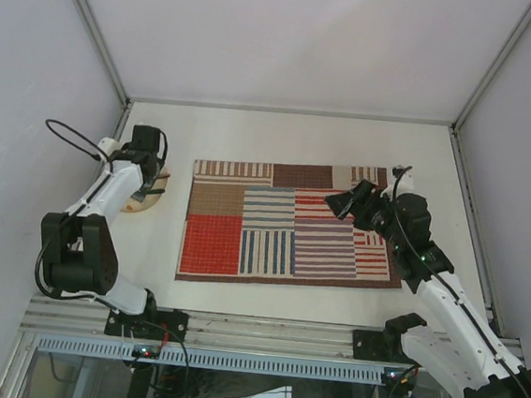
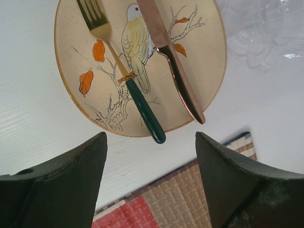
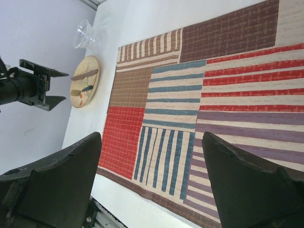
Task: Set the dinner table for one person
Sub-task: Pick up the fork at the center of the board.
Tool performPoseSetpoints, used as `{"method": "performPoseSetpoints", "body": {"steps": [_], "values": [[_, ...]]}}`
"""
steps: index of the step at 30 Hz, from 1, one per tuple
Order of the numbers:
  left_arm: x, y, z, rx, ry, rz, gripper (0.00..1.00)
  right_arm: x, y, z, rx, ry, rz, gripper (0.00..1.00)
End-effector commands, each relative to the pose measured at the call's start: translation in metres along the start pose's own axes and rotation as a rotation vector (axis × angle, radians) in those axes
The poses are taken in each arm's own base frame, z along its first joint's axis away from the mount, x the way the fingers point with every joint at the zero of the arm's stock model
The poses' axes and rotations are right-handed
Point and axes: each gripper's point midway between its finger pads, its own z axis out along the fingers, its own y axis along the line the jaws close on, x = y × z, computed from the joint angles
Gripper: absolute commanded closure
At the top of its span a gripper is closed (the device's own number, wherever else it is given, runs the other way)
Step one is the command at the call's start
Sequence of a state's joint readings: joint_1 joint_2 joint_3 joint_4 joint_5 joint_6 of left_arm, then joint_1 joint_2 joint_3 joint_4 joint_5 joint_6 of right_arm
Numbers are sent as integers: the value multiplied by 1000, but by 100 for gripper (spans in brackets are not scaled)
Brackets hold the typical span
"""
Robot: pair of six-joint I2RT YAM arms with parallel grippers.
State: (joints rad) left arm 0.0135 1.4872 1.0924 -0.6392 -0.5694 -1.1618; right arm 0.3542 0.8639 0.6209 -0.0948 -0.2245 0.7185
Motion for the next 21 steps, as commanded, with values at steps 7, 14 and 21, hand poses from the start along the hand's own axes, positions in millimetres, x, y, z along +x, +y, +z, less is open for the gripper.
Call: {"method": "performPoseSetpoints", "body": {"steps": [7,14,21], "values": [[2,1,7,-93,27,-12,21,-5,9,-7,-40,-41,8,14],[12,-3,18,-138,63,-10,21,3,10,-7,-62,-16,6,13],[11,-6,24,-182,62,5,21,8,7,-10,-61,-8,2,14]]}}
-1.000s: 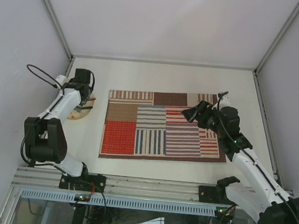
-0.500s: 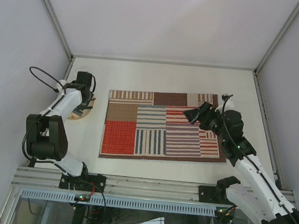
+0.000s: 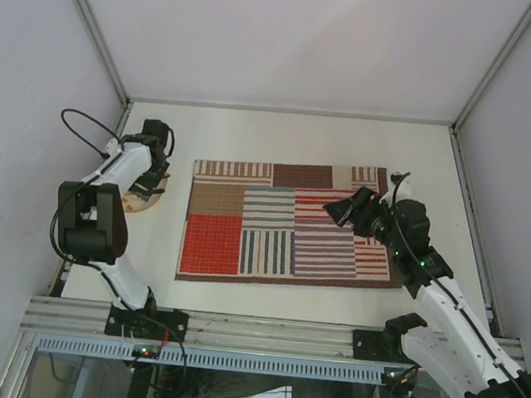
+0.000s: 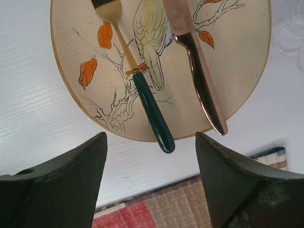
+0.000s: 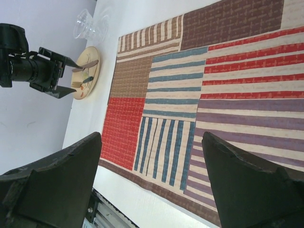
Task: Set the dinner table for one person
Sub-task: Pick up the fork at the center of the board.
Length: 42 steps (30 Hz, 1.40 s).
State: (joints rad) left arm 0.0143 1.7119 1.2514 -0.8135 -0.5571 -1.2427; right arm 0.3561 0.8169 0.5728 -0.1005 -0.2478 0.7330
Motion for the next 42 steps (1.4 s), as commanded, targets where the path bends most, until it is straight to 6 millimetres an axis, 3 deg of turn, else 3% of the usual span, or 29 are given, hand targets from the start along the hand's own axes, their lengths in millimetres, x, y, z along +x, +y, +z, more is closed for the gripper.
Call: {"method": "performPoseSetpoints", "body": {"steps": [1,7,16,29,42], "values": [[-12,-10,-5,-4,-11,-44,21,-5,10,-3,-47,-30,-15,13],[0,-5,1,-42,29,-44,22,-1,8,-3,-45,-23,-12,14],[1,-4,4,-67,29,-45,22,-1,11,-7,-60,-23,-15,13],[2,-21,13,-86,39,-13,23,-2,14,-19,-71,-35,-16,13],[11,-14,23,-123,76,-5,27,-4,17,-22,-79,-47,-3,14]]}}
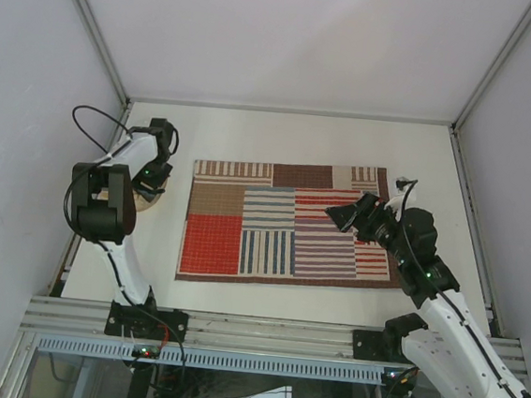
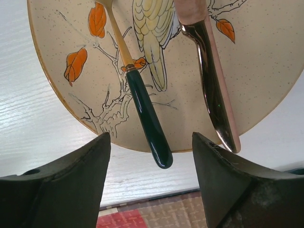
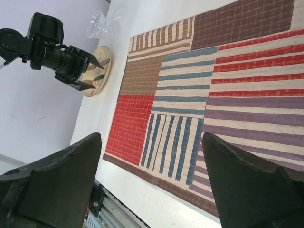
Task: Set the dinner table for one person
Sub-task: Pick up the fork at the center of the board.
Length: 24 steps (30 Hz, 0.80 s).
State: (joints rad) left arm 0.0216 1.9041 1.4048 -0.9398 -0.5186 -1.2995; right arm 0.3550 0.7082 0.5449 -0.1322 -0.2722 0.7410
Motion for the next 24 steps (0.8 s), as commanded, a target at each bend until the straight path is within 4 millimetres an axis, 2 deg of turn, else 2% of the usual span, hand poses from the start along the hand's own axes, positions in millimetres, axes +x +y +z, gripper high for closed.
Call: {"method": "performPoseSetpoints", "body": {"steps": [1,9,12,20,23,24], "values": [[-9,-6,-3,1,0,-25,29,-7,9,-4,-32,-30,1,13],[-12,-7,3,-9,2,-14,42,-10,10,-8,-35,-44,8,14],[-13,-8,5,-8,4,-14,52,-10,10,-7,-35,-46,12,13],[-15,-12,5,2,3,-7,69,-10,8,-5,-28,-42,20,14],[-14,-13,7,7,7,-5,80,-9,8,-4,-26,-37,20,14],[-14,-13,7,5,9,-4,90,-9,7,-3,-24,-36,20,14]]}}
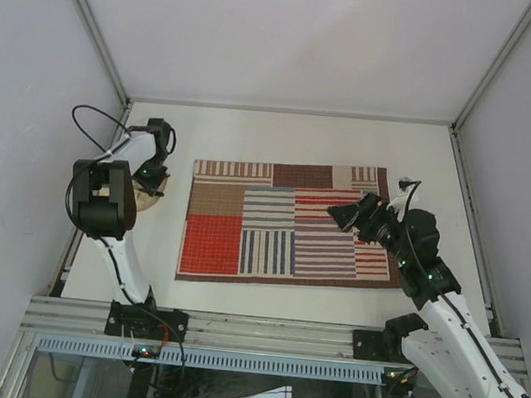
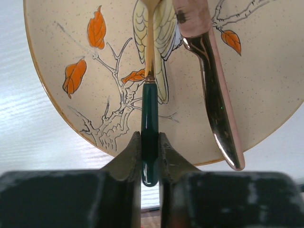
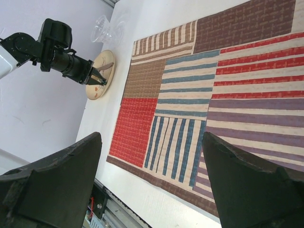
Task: Set the dinner table for one person
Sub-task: Pick up the fork at the center of the board.
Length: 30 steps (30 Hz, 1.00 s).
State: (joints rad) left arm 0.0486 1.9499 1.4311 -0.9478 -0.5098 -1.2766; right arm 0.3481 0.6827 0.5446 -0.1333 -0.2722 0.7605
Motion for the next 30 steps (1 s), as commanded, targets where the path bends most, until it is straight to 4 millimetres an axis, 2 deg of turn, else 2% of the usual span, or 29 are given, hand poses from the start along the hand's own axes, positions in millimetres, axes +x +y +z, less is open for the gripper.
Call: {"method": "performPoseSetpoints", "body": {"steps": [1,8,17,25,30], "values": [[-11,-13,-6,39,-6,-17,98,-4,3,2,-12,-13,5,14],[-7,-8,-4,42,-3,-25,100,-4,2,4,-9,-8,5,14],[-10,7,-14,71,-36,-76,100,0,-1,9,-11,-1,16,14],[-12,19,-38,120,-102,-95,100,2,-1,11,-12,6,18,14],[-16,24,-66,182,-185,-82,100,3,-4,12,-4,8,12,14]]}}
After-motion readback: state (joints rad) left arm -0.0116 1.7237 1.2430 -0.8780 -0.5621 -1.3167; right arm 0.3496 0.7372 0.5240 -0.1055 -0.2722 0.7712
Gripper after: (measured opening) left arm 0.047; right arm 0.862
